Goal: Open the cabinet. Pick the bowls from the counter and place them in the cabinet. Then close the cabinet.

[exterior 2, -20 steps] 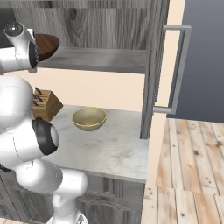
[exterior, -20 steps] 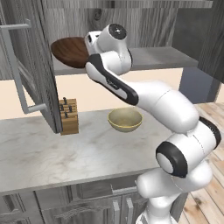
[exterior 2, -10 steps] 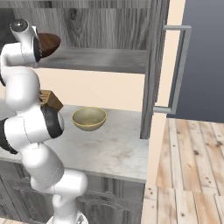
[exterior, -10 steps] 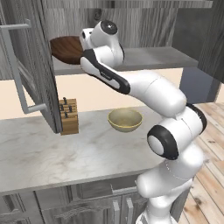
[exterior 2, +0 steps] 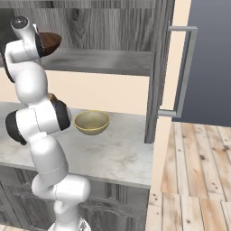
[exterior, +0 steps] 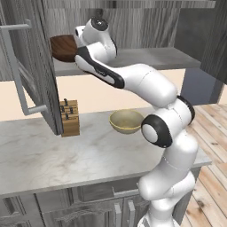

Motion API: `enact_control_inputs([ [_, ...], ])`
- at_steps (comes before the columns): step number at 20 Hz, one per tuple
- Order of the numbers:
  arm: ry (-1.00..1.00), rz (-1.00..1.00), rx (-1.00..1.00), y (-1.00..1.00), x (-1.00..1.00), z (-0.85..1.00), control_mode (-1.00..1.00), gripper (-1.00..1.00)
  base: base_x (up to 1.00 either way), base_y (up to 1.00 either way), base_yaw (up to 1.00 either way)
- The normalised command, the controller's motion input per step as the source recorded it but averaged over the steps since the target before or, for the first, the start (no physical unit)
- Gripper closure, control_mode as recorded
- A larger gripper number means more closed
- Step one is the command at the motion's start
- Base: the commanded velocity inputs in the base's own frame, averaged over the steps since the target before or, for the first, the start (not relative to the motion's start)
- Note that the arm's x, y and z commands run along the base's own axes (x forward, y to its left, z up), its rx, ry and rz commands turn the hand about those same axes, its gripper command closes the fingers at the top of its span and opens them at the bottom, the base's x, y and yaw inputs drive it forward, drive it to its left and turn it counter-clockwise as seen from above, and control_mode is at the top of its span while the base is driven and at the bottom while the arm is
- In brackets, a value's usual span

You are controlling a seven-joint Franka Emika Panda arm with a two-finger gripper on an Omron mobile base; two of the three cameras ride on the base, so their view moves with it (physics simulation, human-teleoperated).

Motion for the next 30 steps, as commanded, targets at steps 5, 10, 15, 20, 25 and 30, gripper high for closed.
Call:
enact_control_inputs([
  [5,0.00,0.00,-0.03,0.10,0.28,0.00,-1.00,-1.00,0.00,0.00,0.00],
  [10,0.00,0.00,-0.04,0.00,0.00,0.00,-1.00,-1.00,0.00,0.00,0.00],
  [15,-0.01,0.00,-0.05,0.00,-0.14,-0.05,-1.00,-1.00,0.00,0.00,0.00],
  [20,-0.09,0.00,-0.04,-0.01,-0.38,-0.38,-1.00,-1.00,0.00,0.00,0.00],
  [25,-0.23,0.00,0.00,-0.09,-0.55,-0.71,-1.00,-1.00,0.00,0.00,0.00],
  [30,-0.24,0.00,0.00,-0.28,-0.30,0.01,-1.00,-1.00,0.00,0.00,0.00],
])
